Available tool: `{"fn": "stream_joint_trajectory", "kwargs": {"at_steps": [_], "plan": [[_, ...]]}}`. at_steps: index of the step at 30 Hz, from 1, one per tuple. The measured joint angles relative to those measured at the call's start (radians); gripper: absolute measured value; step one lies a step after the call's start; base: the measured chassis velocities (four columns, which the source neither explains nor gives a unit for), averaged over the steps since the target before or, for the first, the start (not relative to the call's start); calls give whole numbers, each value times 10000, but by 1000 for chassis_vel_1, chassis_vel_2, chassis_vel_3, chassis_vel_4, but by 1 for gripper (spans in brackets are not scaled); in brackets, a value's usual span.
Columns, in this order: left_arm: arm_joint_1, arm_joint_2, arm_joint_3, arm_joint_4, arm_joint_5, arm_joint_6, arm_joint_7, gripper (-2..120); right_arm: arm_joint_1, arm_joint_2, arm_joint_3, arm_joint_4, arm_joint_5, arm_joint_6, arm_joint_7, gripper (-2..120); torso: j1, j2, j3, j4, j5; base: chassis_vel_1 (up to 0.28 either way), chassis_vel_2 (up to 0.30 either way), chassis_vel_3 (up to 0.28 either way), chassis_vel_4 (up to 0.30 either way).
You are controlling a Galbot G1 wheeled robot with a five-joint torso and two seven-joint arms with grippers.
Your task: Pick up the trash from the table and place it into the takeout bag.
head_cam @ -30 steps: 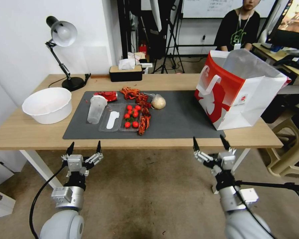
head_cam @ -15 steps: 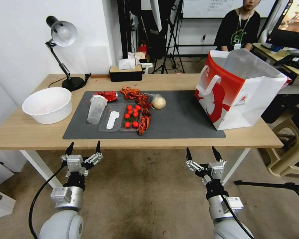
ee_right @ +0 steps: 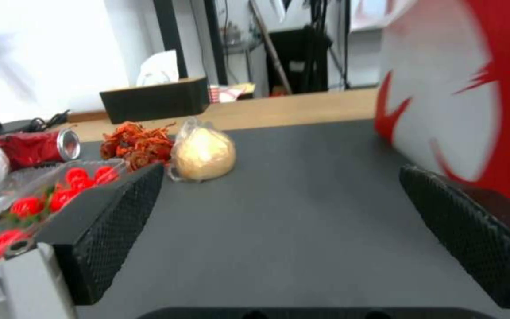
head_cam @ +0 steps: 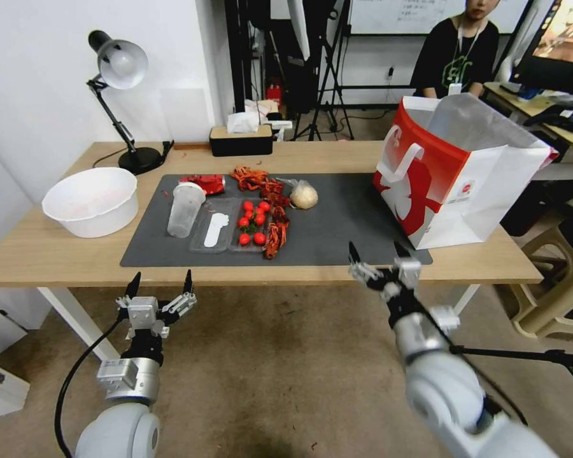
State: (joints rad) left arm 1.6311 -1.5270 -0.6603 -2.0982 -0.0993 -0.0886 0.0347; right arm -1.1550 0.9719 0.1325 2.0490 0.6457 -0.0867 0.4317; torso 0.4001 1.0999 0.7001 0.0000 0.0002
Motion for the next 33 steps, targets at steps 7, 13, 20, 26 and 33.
{"fn": "stream_joint_trajectory", "kwargs": {"at_steps": [7, 13, 20, 26, 33], "plan": [[18, -55, -41, -1, 57, 6, 1, 100, 3076, -227, -1616, -1787, 2321, -626, 154, 100, 1, 0, 1, 0, -3, 0, 0, 0, 0], [16, -90, -80, 28, 77, 11, -2, 100, 5306, 10, -2905, -3232, 3275, -973, 181, 100, 1, 0, 1, 2, -6, 0, 0, 0, 0], [0, -93, -173, 59, 56, 15, -16, 100, 7267, 737, -4404, -5058, 4019, -1522, -71, 100, 1, 0, 0, 1, -1, 0, 0, 0, 0], [-5, -64, -231, 84, 6, 9, -31, 100, 7998, 1133, -5072, -6124, 4075, -1708, -137, 100, 1, 0, 0, -1, -2, 0, 0, 0, 0], [-11, -40, -273, 118, -51, -27, -41, 100, 8499, 1533, -5430, -6875, 4115, -1717, -177, 100, 0, 0, 0, 1, -3, 0, 0, 0, 0]]}}
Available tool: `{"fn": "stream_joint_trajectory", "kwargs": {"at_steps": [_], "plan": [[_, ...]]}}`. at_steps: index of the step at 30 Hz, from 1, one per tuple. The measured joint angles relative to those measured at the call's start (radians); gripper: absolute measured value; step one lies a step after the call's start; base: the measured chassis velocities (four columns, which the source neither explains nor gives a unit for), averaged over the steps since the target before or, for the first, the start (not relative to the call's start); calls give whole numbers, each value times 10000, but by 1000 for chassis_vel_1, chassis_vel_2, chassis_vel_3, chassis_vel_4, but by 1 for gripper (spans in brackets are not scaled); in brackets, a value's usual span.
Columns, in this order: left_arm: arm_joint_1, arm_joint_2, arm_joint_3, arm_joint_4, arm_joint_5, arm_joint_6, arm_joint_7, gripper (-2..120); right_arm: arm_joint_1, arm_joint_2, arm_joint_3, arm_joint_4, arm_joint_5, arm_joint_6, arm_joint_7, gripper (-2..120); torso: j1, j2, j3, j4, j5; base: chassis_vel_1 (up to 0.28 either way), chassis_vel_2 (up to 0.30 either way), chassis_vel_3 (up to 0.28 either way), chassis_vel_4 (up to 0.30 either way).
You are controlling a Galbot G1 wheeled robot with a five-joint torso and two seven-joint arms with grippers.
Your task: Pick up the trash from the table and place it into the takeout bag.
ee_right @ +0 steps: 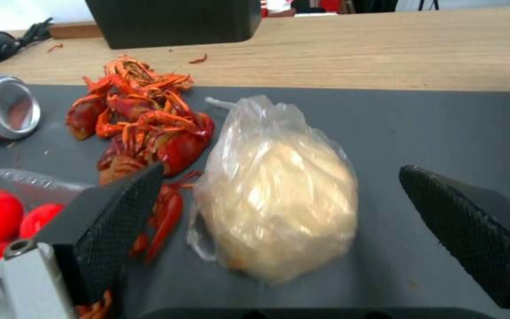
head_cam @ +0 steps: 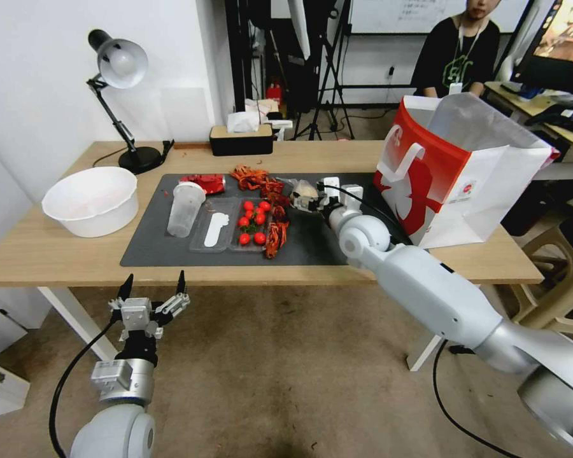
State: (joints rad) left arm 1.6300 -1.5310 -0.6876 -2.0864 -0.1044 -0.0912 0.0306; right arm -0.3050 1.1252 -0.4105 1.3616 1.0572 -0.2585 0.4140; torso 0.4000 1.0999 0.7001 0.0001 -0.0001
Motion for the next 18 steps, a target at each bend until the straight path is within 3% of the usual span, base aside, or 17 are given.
{"fn": "stream_joint_trajectory", "kwargs": {"at_steps": [5, 7, 16, 18], "plan": [[-1, 6, -20, 41, -28, -70, -3, 100, 168, 181, -165, -441, 0, -3, -63, 95, 0, 2, -1, -2, 0, 0, 0, 0, 0], [1, 18, -25, 46, -41, -100, -6, 100, 197, 313, -196, -662, -6, -3, -90, 85, 0, 1, -1, -1, 0, 0, 0, 0, 0], [1, 30, -50, 69, -72, -143, -9, 100, 205, 576, -263, -1067, -98, 15, -137, 65, -1, 2, -1, -1, 0, 0, 0, 0, 0], [2, 34, -65, 115, -81, -166, -11, 100, 205, 636, -261, -1126, -138, 26, -137, 54, 0, 2, -2, -2, 0, 0, 0, 0, 0]]}}
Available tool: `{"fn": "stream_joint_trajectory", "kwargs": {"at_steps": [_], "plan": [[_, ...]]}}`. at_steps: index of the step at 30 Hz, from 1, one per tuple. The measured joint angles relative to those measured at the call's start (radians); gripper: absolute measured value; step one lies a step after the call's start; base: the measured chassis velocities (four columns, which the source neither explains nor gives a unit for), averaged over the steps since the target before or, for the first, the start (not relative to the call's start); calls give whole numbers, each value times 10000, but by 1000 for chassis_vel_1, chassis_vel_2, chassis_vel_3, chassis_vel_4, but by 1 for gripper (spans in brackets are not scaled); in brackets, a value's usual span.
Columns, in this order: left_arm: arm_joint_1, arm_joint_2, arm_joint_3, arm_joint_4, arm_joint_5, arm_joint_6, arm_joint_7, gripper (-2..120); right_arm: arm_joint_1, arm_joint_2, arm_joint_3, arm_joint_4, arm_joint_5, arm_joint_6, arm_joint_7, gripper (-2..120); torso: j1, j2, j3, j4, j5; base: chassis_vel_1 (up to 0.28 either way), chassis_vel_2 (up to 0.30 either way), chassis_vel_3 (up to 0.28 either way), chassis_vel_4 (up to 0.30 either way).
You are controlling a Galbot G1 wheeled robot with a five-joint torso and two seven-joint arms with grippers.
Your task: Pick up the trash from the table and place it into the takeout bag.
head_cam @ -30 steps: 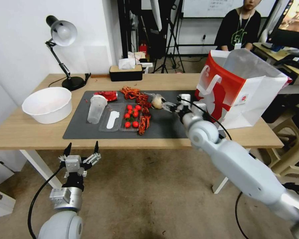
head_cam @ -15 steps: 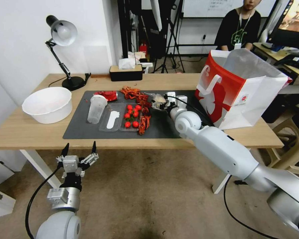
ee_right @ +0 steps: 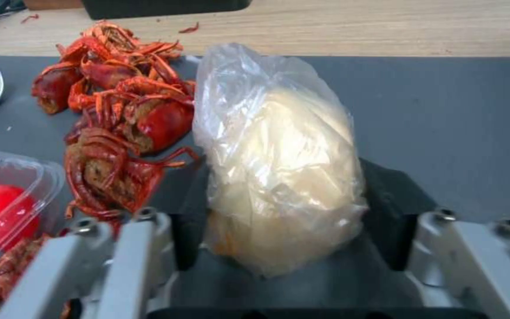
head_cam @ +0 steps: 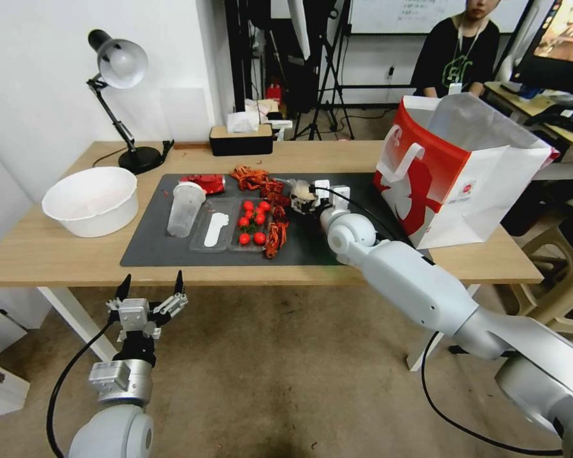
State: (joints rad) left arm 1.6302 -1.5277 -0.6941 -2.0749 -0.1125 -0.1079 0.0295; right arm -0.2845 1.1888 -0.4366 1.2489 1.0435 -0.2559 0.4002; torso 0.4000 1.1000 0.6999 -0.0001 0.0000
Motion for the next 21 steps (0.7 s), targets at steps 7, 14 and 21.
{"fn": "stream_joint_trajectory", "kwargs": {"at_steps": [7, 14, 21], "plan": [[-26, -4, 15, 85, 1, -22, -1, 100, -25, 27, 14, -37, -49, 17, 5, 28, 0, 0, 0, 1, 1, 0, 0, 0, 0], [-38, 4, 34, 112, 3, -29, -1, 100, -71, -37, 79, -12, -59, 15, 124, 10, 0, 0, 0, 1, 1, 0, 0, 0, 0], [-41, 15, 37, 124, 6, -37, -1, 100, -220, -131, 288, 301, -58, 2, 322, 7, 0, 0, 2, -1, 2, 0, 0, 0, 0]]}}
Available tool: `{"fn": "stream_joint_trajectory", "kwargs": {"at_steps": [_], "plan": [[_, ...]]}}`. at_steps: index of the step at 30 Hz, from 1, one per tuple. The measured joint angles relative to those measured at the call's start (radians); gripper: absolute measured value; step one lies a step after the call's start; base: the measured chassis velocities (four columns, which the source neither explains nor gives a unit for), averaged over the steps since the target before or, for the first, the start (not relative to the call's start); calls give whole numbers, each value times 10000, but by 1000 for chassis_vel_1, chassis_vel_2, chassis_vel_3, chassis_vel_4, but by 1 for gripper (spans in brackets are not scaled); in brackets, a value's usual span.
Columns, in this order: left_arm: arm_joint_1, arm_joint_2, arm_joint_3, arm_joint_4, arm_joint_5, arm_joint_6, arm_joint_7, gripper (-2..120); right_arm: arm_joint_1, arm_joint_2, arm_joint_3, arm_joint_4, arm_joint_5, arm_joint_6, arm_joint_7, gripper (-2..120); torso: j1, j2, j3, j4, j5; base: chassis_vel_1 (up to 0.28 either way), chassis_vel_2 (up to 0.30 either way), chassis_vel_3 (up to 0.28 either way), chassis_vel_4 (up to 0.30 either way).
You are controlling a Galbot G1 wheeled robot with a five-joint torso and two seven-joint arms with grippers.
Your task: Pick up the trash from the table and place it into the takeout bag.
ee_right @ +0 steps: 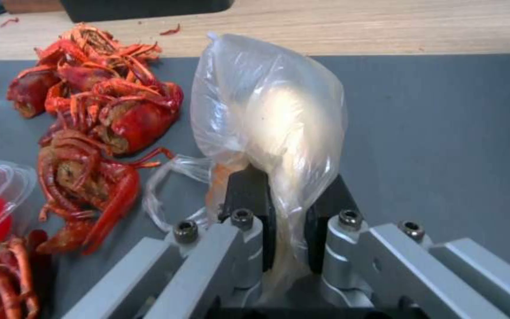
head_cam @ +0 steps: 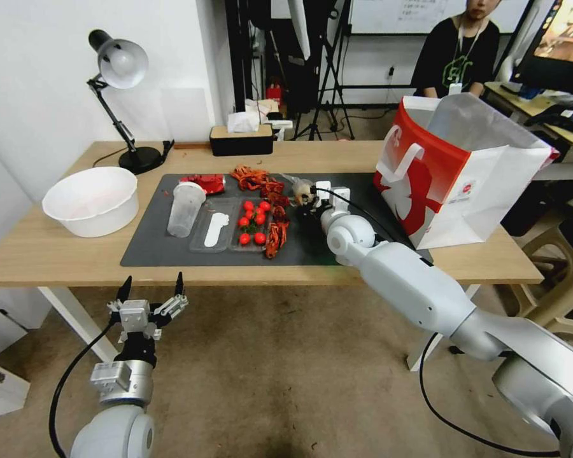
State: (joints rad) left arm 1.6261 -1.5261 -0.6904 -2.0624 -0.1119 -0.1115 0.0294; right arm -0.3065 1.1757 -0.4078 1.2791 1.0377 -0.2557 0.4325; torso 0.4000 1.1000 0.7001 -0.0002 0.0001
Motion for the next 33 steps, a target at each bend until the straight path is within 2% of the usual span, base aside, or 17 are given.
{"fn": "stream_joint_trajectory", "kwargs": {"at_steps": [8, 9, 15, 18, 23, 26, 28, 30, 33], "plan": [[-40, 12, 4, 39, 0, 0, 1, 100, -350, -604, 607, 1816, 56, -149, 603, 7, 0, 0, -1, 0, 0, 0, 0, 0, 0], [-58, 3, 34, 58, 9, 0, 1, 100, -443, -860, 859, 2605, 57, -261, 793, 7, 0, 0, -1, 1, -2, 0, 0, 0, 0], [-76, -16, 71, 84, 40, 1, 3, 100, -648, -1386, 1436, 4074, 80, -360, 865, 7, 0, 0, -1, 2, -3, 0, 0, 0, 0], [-73, -19, 79, 87, 63, 2, 6, 100, -814, -1914, 2375, 5326, 123, -556, 950, 7, 0, 0, -2, 2, 0, 0, 0, 0, 0], [-67, -28, 109, 86, 92, 3, 8, 100, -740, -2381, 3322, 6023, 222, -1138, 1369, 7, 0, 0, -2, 2, 2, 0, 0, 0, 0], [-71, -39, 143, 86, 122, 5, 12, 100, -514, -2991, 4144, 6245, 345, -1560, 1748, 7, 0, 0, -2, 0, 0, 0, 0, 0, 0], [-72, -42, 153, 86, 128, 5, 14, 100, -492, -3109, 4344, 6245, 365, -1641, 1801, 7, -1, 0, -1, 0, 0, 0, 0, 0, 0], [-78, -47, 183, 85, 146, 9, 16, 100, -467, -3430, 5031, 6208, 419, -1917, 2059, 7, 0, 0, -2, 0, -1, 0, 0, 0, 0], [-79, -49, 197, 85, 156, 10, 19, 100, -485, -3521, 5269, 6155, 453, -2020, 2163, 7, 0, 0, -2, 2, -1, 0, 0, 0, 0]]}}
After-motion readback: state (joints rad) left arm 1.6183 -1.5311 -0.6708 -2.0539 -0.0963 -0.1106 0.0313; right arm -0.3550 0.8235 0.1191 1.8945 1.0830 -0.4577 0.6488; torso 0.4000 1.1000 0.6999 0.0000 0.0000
